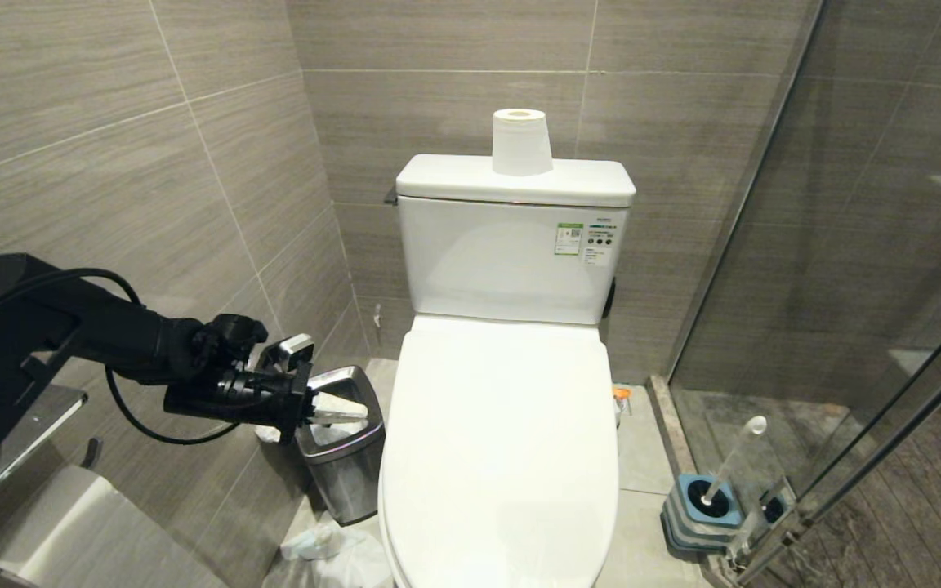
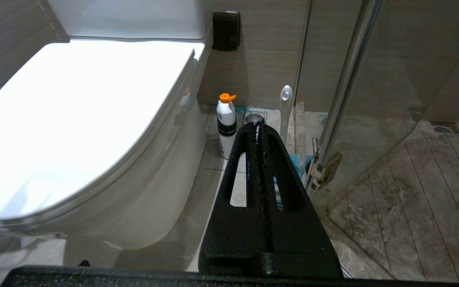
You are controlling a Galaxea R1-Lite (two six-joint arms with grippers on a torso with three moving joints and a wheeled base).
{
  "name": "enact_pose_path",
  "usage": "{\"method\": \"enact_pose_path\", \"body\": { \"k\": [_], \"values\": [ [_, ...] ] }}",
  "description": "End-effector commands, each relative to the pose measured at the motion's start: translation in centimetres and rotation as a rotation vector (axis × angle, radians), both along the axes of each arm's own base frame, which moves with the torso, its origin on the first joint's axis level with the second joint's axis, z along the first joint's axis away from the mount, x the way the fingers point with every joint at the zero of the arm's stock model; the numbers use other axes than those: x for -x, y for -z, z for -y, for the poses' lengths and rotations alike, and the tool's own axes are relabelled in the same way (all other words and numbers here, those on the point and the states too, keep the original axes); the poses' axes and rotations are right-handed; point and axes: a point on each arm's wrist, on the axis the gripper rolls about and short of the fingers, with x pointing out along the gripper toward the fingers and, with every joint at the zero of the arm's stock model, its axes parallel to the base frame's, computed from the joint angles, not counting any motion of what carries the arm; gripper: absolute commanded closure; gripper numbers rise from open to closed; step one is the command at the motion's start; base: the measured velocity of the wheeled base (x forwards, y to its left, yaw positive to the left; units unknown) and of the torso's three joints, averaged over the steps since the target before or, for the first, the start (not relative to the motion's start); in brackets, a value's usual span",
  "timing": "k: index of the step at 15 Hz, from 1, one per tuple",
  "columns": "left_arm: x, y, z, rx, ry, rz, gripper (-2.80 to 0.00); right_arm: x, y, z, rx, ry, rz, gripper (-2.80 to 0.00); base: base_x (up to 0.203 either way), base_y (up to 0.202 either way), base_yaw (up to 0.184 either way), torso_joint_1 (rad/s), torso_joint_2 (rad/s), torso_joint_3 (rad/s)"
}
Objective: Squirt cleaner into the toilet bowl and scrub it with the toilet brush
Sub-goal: Use the left hand to lift the toilet lid slightly
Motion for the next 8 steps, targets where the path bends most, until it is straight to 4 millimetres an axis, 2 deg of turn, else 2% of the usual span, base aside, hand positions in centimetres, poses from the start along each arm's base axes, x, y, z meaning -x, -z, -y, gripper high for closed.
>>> {"method": "enact_pose_path", "body": {
  "k": [1, 6, 8],
  "values": [
    [-0.5, 1.3, 0.0, 0.017, 0.005, -0.028, 0.0, 0.0, 0.0, 0.0, 0.0, 0.001, -0.001, 0.0, 0.0, 0.0, 0.0, 0.0, 0.0, 0.0],
    [-1.2, 0.6, -1.3, 0.018, -0.019, 0.077, 0.0, 0.0, 0.0, 0.0, 0.0, 0.001, 0.001, 0.0, 0.0, 0.0, 0.0, 0.0, 0.0, 0.0],
    [-1.3, 0.6, -1.8, 0.072, -0.01, 0.119, 0.0, 0.0, 0.0, 0.0, 0.0, 0.001, -0.001, 0.0, 0.0, 0.0, 0.0, 0.0, 0.0, 0.0]
  ]
}}
